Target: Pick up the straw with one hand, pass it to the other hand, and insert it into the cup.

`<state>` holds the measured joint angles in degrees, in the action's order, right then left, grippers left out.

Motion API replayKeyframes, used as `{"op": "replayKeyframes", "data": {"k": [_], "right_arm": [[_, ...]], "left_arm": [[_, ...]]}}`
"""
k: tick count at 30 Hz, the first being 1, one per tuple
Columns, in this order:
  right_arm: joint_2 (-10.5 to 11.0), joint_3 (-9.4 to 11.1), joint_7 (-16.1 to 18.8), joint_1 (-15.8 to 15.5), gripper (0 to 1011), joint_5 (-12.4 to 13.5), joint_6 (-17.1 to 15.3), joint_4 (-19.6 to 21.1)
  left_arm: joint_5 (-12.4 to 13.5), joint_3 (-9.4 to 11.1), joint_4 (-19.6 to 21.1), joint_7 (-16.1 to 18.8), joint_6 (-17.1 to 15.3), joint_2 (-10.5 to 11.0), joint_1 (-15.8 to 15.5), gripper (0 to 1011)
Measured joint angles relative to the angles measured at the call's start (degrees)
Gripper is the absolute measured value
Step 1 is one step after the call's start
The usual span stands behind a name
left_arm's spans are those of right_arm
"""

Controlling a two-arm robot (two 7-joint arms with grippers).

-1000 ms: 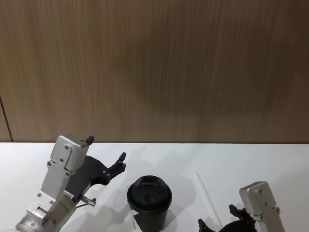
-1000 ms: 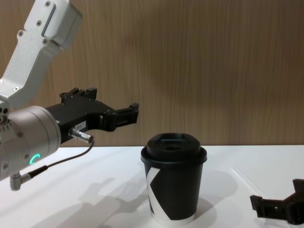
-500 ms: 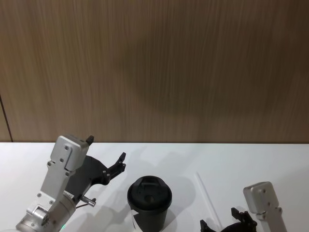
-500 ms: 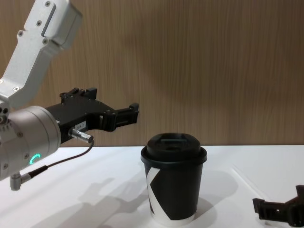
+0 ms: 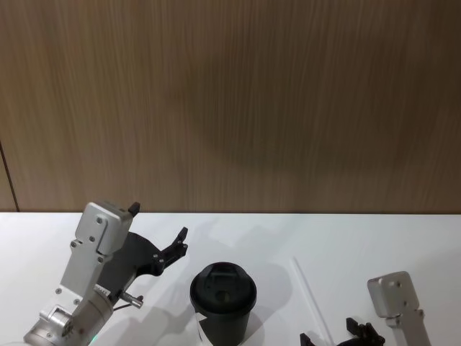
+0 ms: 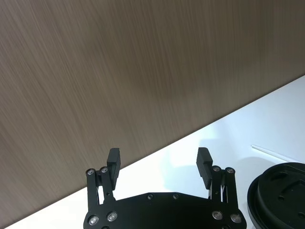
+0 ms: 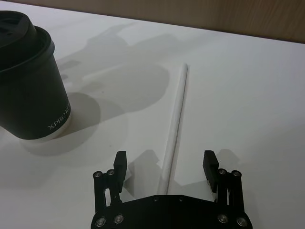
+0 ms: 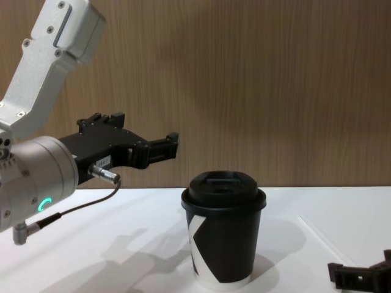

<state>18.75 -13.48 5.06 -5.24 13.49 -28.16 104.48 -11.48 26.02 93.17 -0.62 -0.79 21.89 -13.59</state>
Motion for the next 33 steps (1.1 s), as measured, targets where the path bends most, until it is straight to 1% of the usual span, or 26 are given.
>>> {"op": "replayKeyframes", "data": {"k": [15, 28, 30, 31, 32, 33], "right_arm": [[0.27, 0.42, 1.13, -0.21, 1001, -0.14, -2.06, 0.42], [0.39, 0.49, 1.46, -0.2, 1001, -0.42, -2.62, 0.53], [0.4, 0.49, 1.51, -0.2, 967, -0.44, -2.7, 0.55], [0.4, 0.49, 1.53, -0.2, 932, -0.44, -2.72, 0.55], [0.41, 0.5, 1.54, -0.2, 932, -0.45, -2.73, 0.56], [0.42, 0.49, 1.56, -0.2, 908, -0.47, -2.76, 0.56]], "left_arm": [[0.0, 0.0, 0.0, 0.0, 0.0, 0.0, 0.0, 1003], [0.0, 0.0, 0.0, 0.0, 0.0, 0.0, 0.0, 1003], [0.0, 0.0, 0.0, 0.0, 0.0, 0.0, 0.0, 1003], [0.0, 0.0, 0.0, 0.0, 0.0, 0.0, 0.0, 1003], [0.0, 0.0, 0.0, 0.0, 0.0, 0.0, 0.0, 1003], [0.0, 0.0, 0.0, 0.0, 0.0, 0.0, 0.0, 1003]]}}
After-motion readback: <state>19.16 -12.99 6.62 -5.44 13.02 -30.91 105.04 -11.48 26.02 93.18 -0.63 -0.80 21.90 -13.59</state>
